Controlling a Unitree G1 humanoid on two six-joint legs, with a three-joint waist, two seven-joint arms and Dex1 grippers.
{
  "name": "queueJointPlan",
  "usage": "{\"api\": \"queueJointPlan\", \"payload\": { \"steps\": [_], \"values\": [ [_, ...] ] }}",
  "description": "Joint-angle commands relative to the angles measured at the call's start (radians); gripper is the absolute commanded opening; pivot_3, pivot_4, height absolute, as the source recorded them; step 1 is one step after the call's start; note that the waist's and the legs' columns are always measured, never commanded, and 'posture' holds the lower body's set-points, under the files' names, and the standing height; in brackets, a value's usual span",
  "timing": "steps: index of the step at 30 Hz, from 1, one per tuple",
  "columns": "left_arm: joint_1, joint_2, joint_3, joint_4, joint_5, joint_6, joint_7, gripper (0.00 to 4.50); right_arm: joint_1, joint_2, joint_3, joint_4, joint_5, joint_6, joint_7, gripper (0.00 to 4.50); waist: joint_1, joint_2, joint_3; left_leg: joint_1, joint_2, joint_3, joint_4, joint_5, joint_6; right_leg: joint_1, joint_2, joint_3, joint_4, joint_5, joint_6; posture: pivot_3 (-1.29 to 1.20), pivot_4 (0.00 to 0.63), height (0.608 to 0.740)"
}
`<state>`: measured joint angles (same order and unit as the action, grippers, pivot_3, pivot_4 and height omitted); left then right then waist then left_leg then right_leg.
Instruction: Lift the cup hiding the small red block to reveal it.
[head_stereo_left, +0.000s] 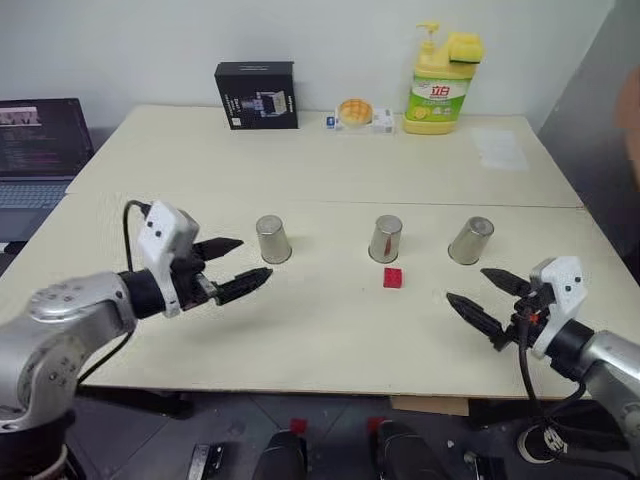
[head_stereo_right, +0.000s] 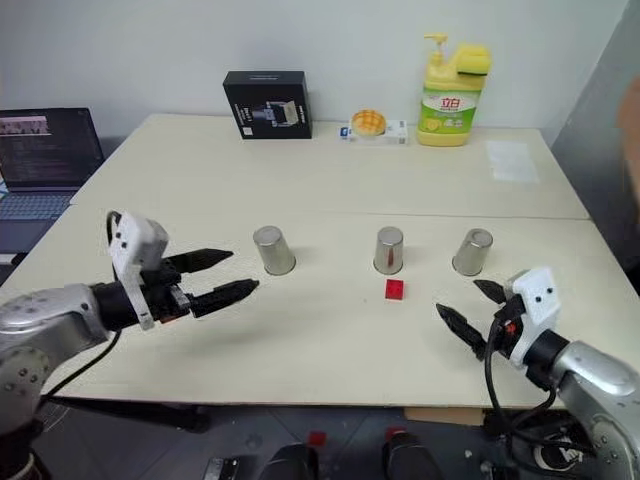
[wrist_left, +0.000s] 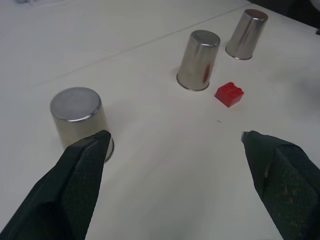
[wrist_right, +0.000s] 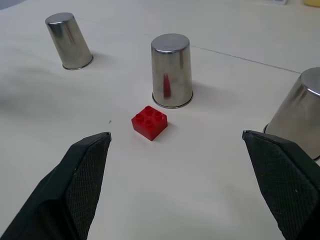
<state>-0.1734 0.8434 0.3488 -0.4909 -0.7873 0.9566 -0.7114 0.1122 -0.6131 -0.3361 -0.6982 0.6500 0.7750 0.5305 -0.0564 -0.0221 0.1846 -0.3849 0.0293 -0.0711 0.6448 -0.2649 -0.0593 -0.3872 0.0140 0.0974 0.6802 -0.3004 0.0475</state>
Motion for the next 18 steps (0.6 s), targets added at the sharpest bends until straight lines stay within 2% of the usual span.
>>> {"api": "queueJointPlan", "payload": {
  "steps": [1,18],
  "values": [
    [0.031,0.003,-0.018,-0.014,0.032,-0.053,-0.011,4.50,-0.022,0.006,0.016,0.001,-0.003,-0.018,-0.018,4.48,0.000,0.000,0.000,-0.001,0.000,0.000,0.000,0.000,0.000,-0.001,0.000,0.000,0.000,0.000,0.000,0.00,0.150,0.740],
    [0.080,-0.007,-0.050,-0.059,0.033,-0.085,0.000,4.50,0.002,0.042,0.040,0.008,-0.014,-0.032,-0.075,4.48,0.009,0.000,0.000,-0.001,0.000,-0.001,0.001,0.000,-0.001,-0.001,-0.001,-0.001,0.000,0.000,0.000,0.00,0.150,0.740]
  ]
}}
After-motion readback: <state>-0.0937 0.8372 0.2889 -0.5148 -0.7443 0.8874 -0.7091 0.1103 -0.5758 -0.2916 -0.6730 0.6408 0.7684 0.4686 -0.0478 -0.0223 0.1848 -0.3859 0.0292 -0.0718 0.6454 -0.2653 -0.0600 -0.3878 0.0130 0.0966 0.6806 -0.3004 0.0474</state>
